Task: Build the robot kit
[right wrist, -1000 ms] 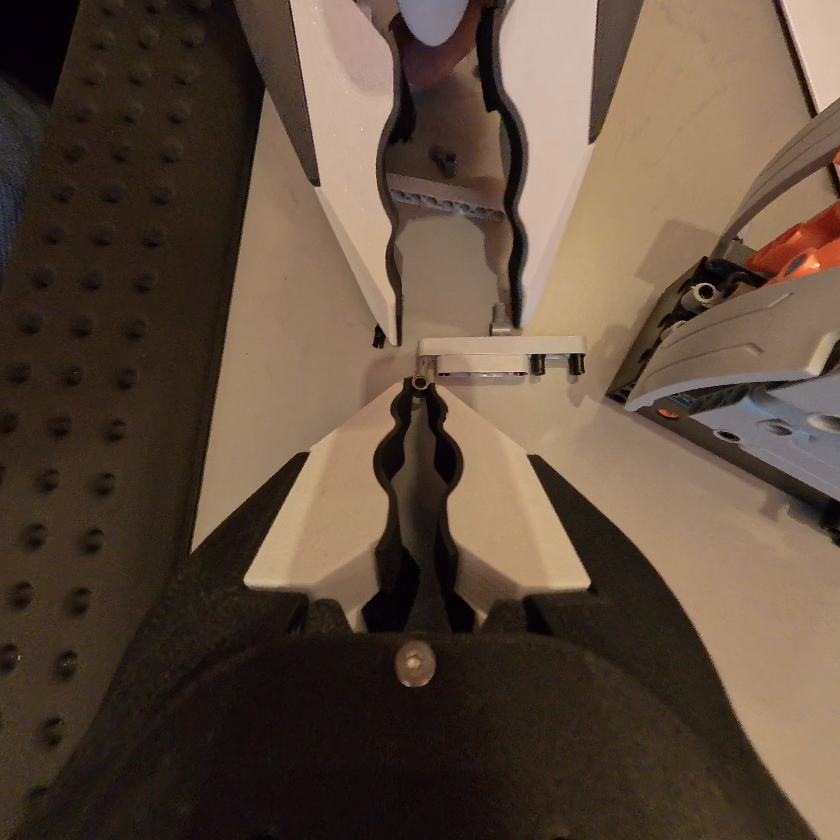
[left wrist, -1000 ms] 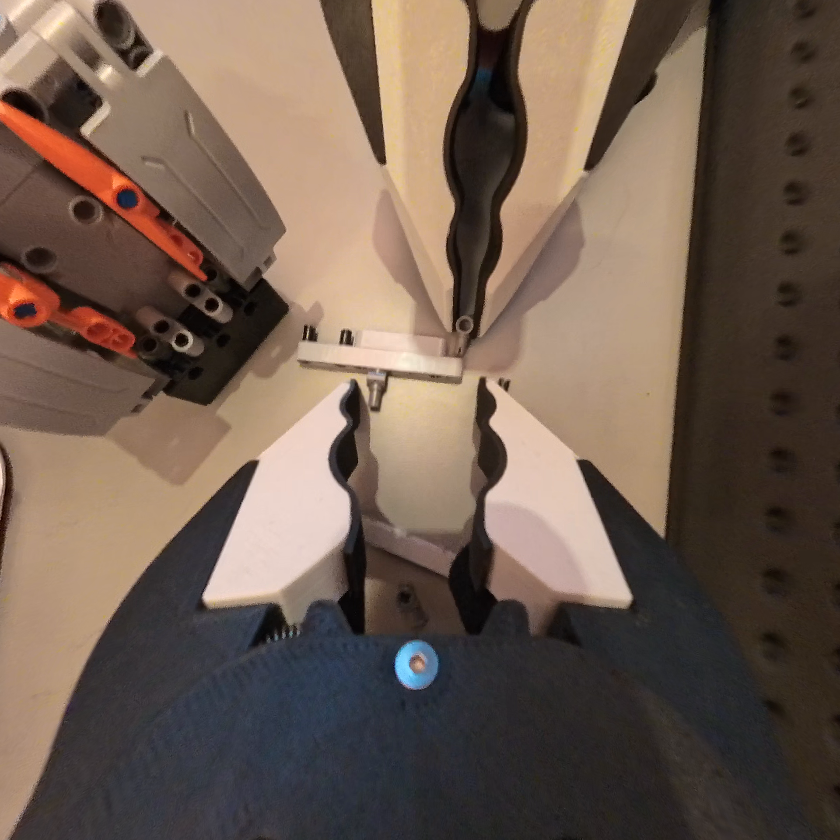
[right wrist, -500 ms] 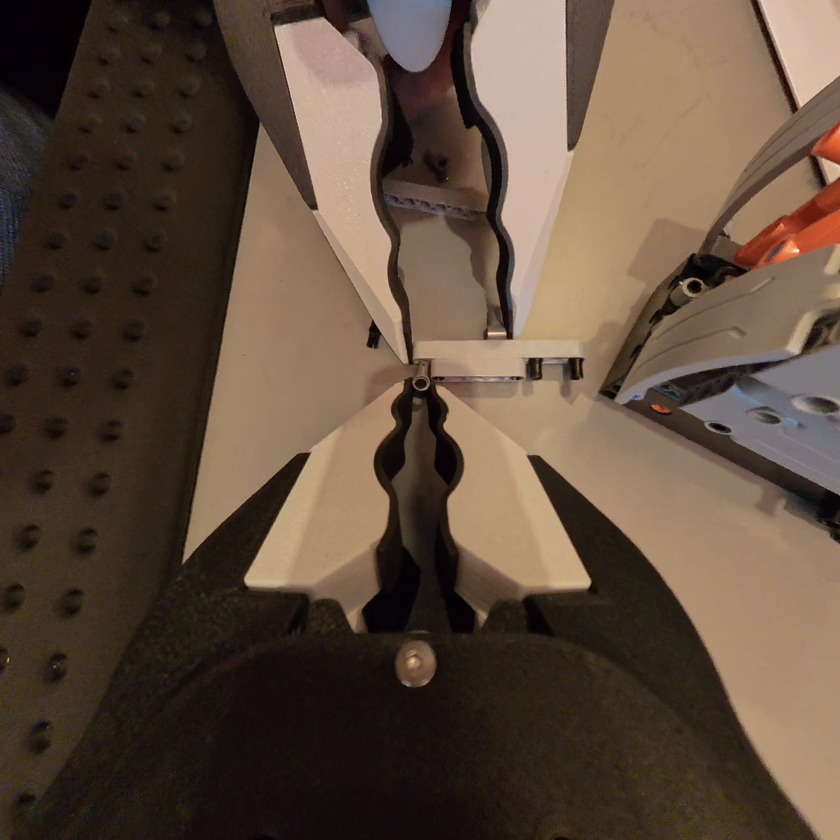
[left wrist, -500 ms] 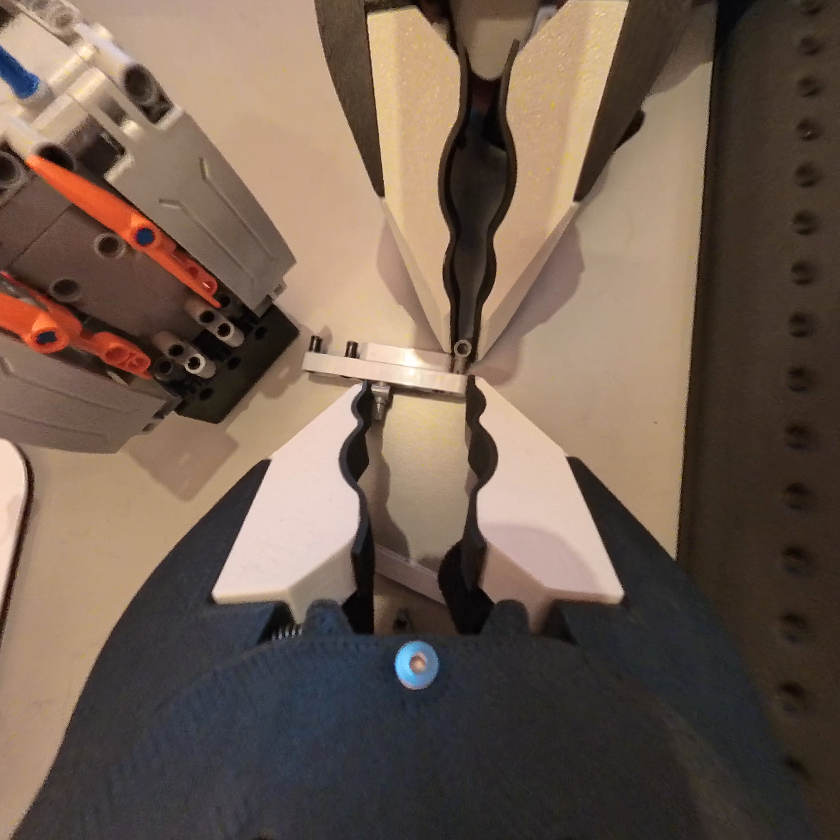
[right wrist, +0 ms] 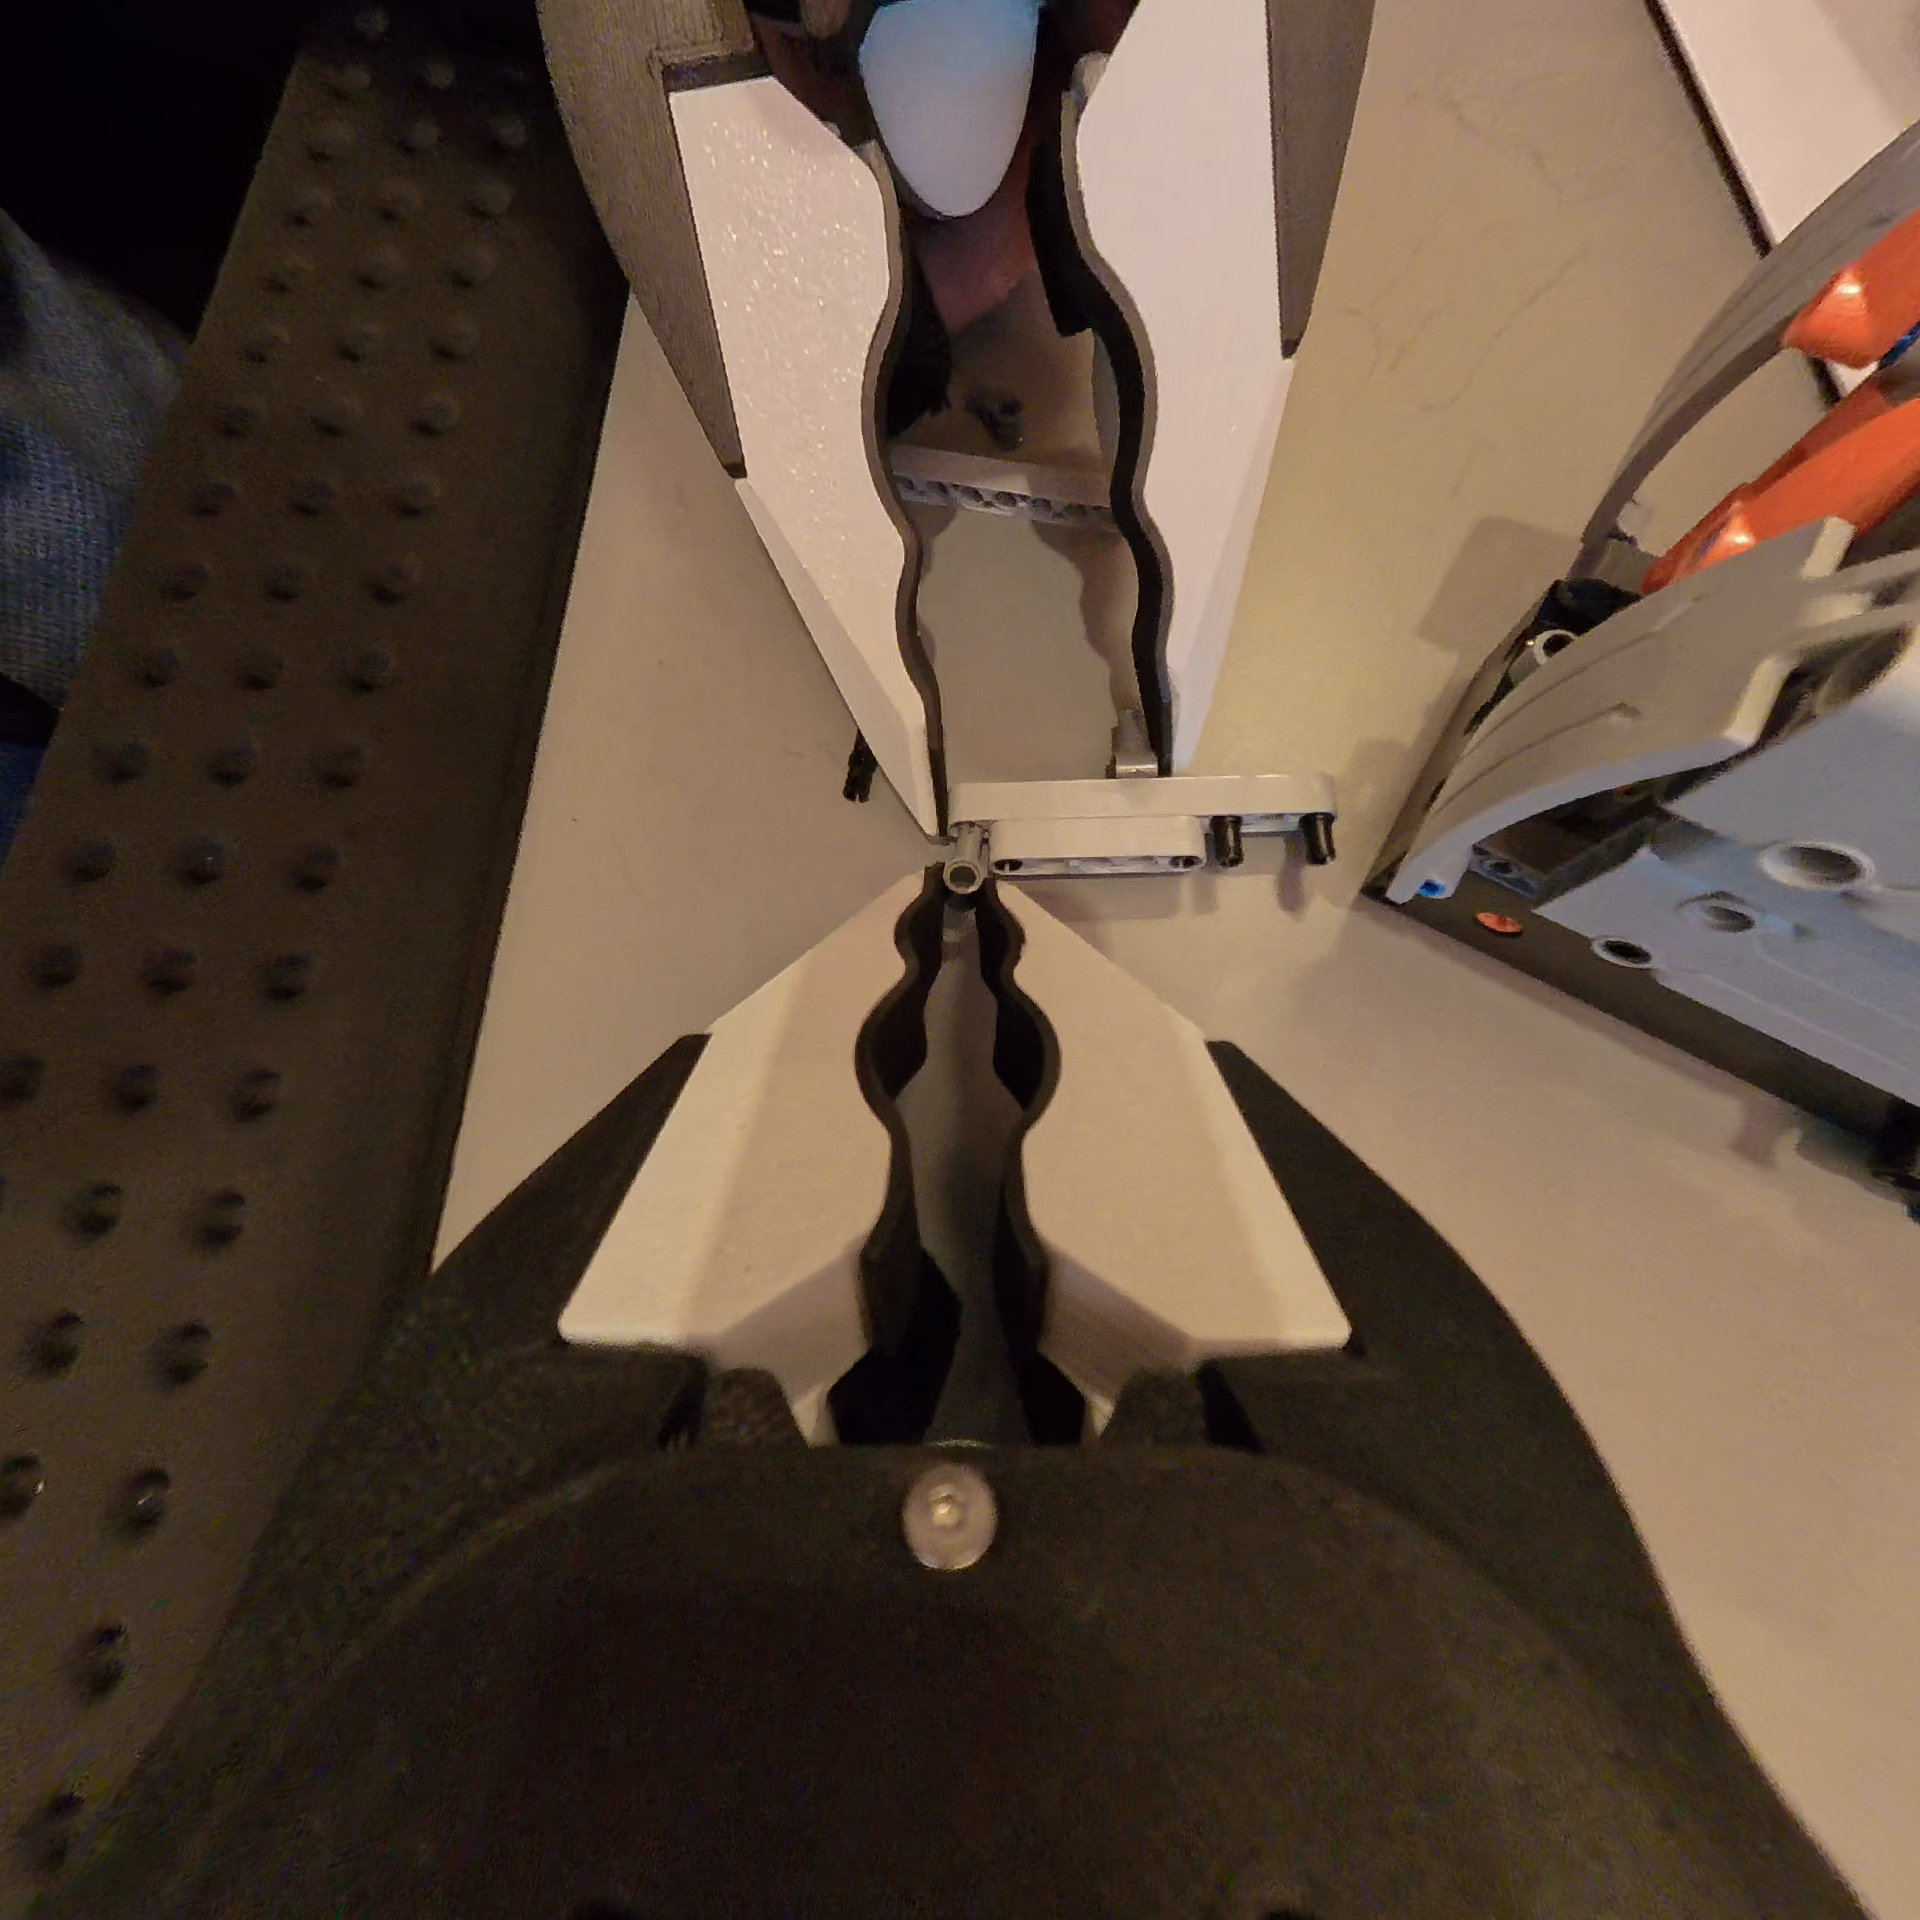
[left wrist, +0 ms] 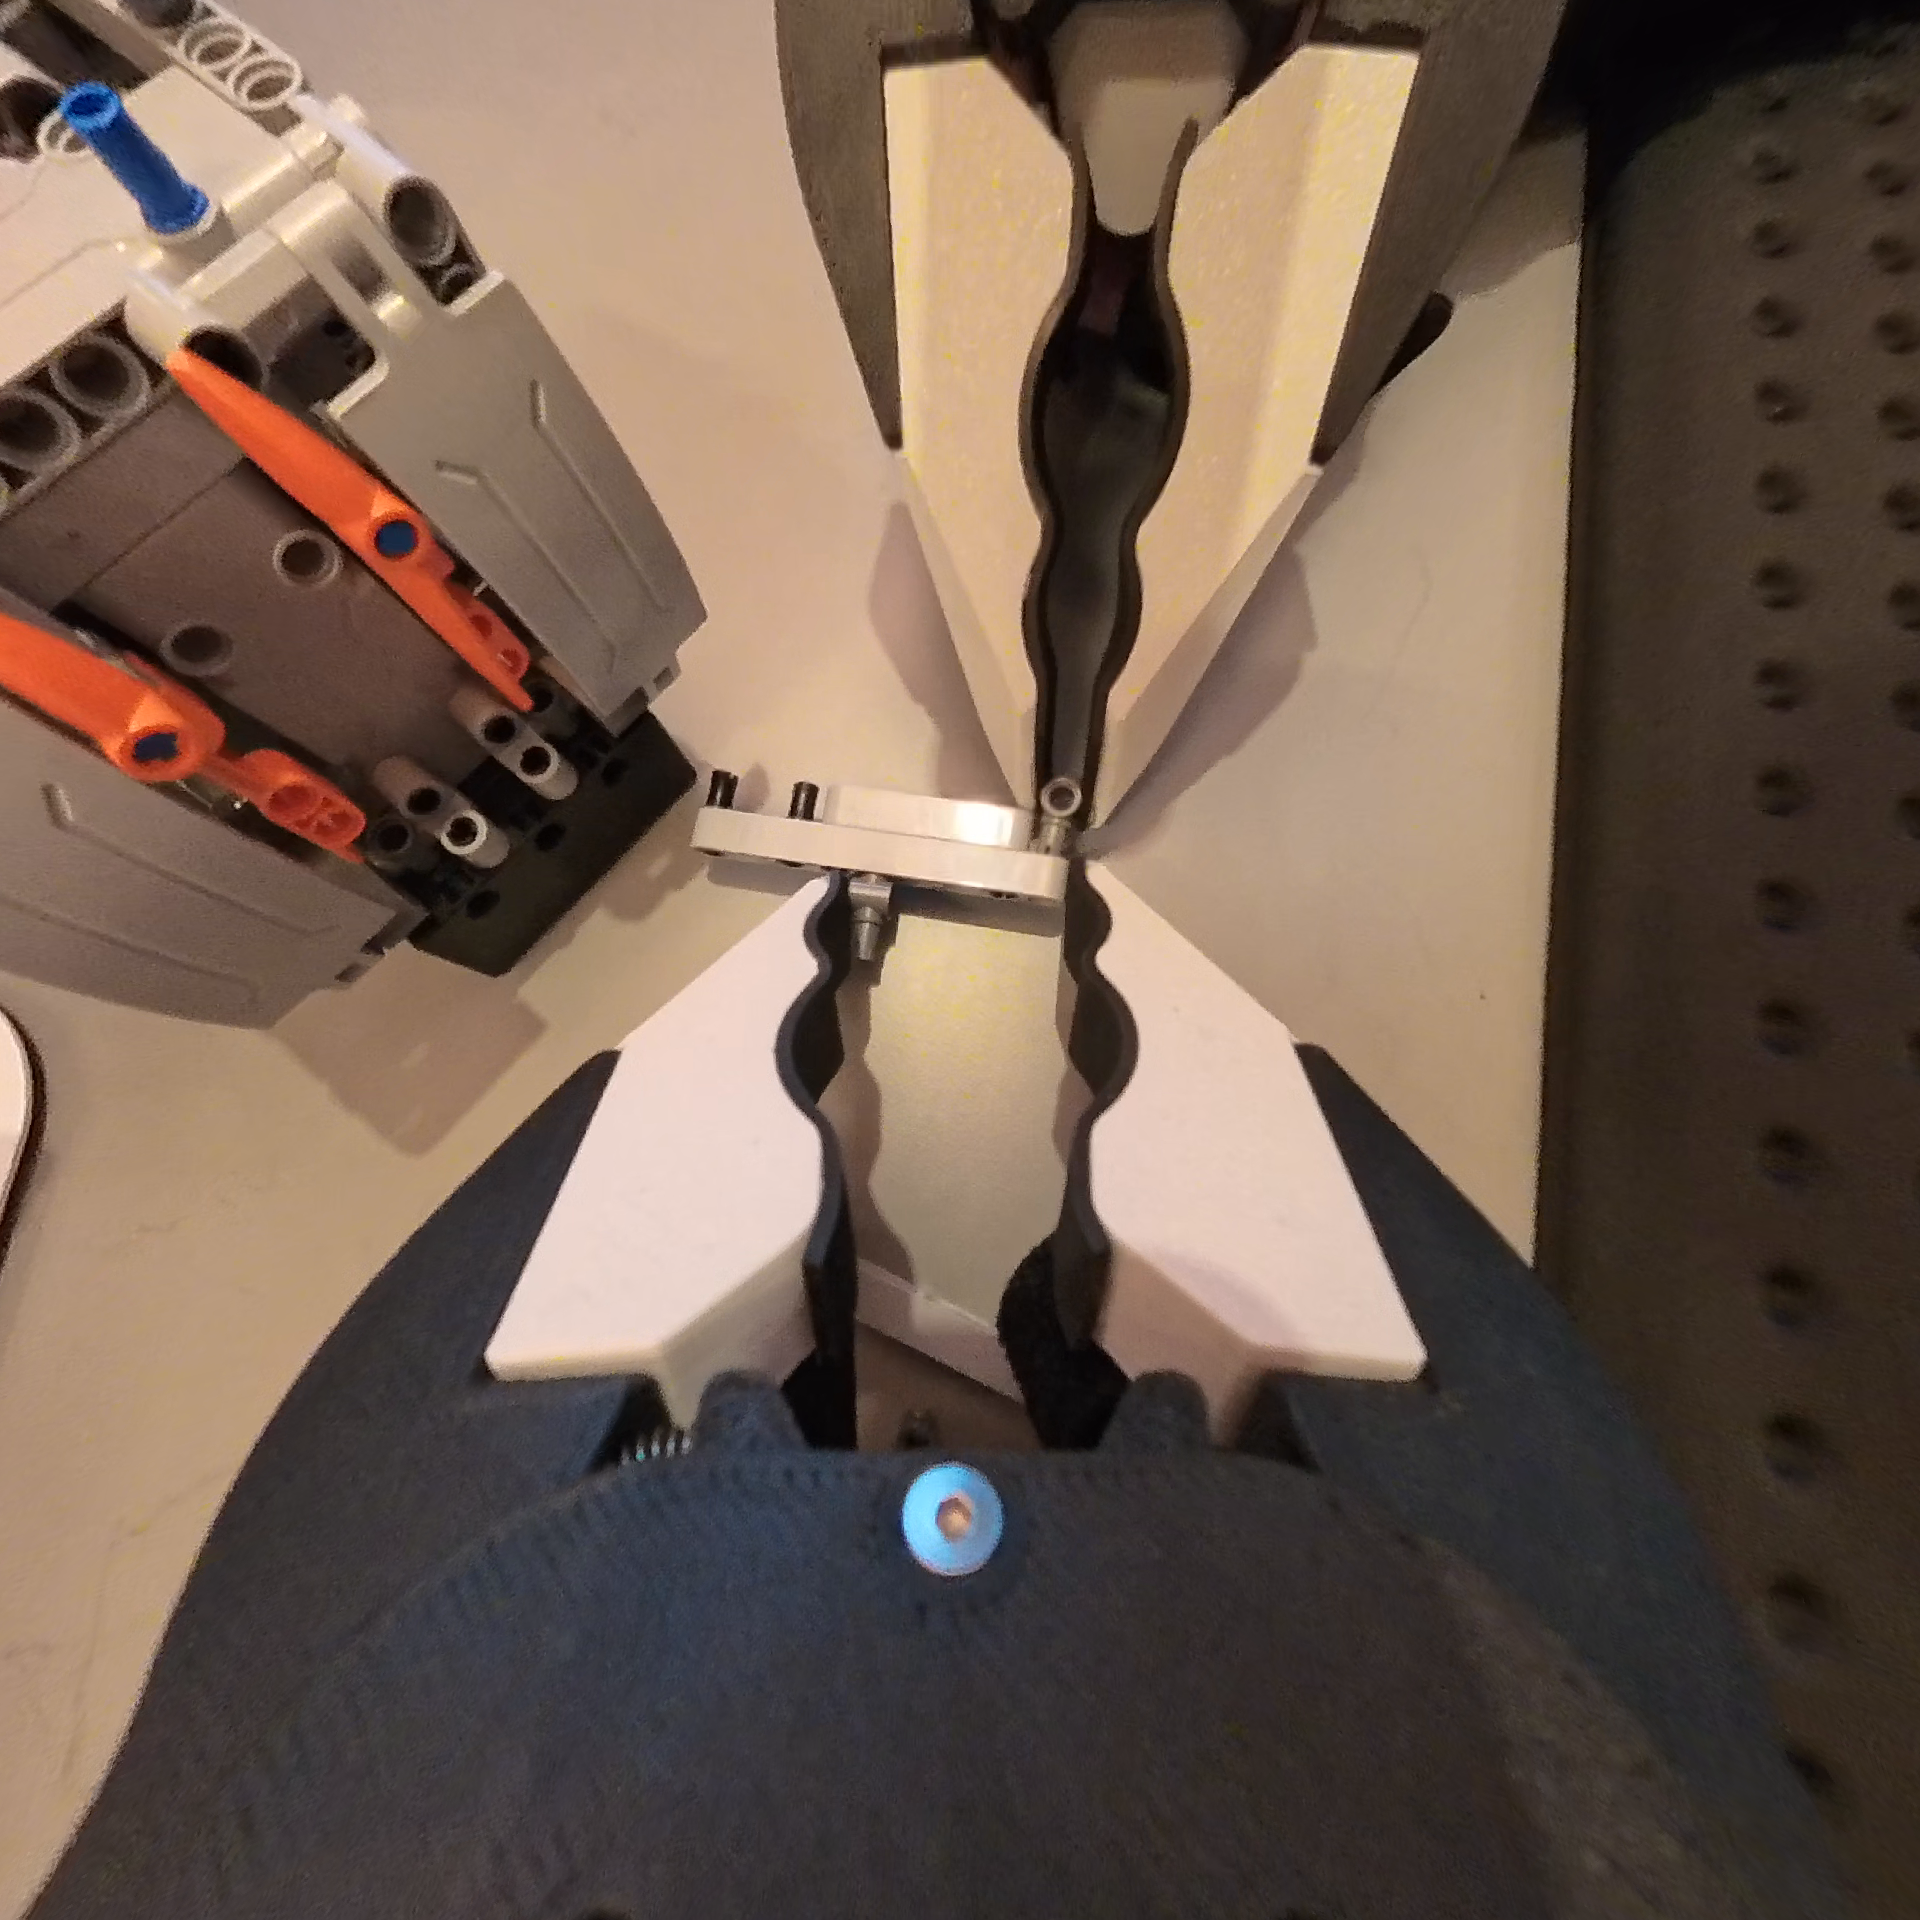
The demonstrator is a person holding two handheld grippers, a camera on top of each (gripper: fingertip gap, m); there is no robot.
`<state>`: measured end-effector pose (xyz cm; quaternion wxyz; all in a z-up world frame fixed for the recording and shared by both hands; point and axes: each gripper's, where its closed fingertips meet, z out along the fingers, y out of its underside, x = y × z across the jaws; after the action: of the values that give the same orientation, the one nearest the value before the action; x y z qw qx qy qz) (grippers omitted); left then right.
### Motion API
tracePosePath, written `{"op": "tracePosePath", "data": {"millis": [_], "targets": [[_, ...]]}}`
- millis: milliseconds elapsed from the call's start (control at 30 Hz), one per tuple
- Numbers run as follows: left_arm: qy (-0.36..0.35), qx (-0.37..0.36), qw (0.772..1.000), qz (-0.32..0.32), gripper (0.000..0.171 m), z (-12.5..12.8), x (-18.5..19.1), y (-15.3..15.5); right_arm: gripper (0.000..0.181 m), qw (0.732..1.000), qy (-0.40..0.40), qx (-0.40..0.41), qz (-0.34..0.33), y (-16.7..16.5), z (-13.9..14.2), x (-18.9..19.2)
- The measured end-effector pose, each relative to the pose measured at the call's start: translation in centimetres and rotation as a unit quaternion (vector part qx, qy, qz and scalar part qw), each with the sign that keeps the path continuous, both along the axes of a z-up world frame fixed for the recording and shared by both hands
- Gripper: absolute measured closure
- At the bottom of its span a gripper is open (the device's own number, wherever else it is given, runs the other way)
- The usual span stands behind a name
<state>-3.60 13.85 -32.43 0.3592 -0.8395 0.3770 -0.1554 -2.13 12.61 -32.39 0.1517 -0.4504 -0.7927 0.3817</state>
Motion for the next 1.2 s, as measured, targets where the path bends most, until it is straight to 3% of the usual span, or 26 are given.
{"op": "tracePosePath", "data": {"millis": [400,1200], "targets": [[0.0,-0.001,1.0,0.016,0.133,-0.5,-0.17,0.3,0.178,1.0,0.0,0.009,-0.004,-0.04,-0.36,-0.17],[-0.006,0.006,1.0,-0.014,0.133,-0.59,0.3,0.29,0.178,0.995,0.005,0.038,0.088,-0.24,-0.55,0.24]]}}
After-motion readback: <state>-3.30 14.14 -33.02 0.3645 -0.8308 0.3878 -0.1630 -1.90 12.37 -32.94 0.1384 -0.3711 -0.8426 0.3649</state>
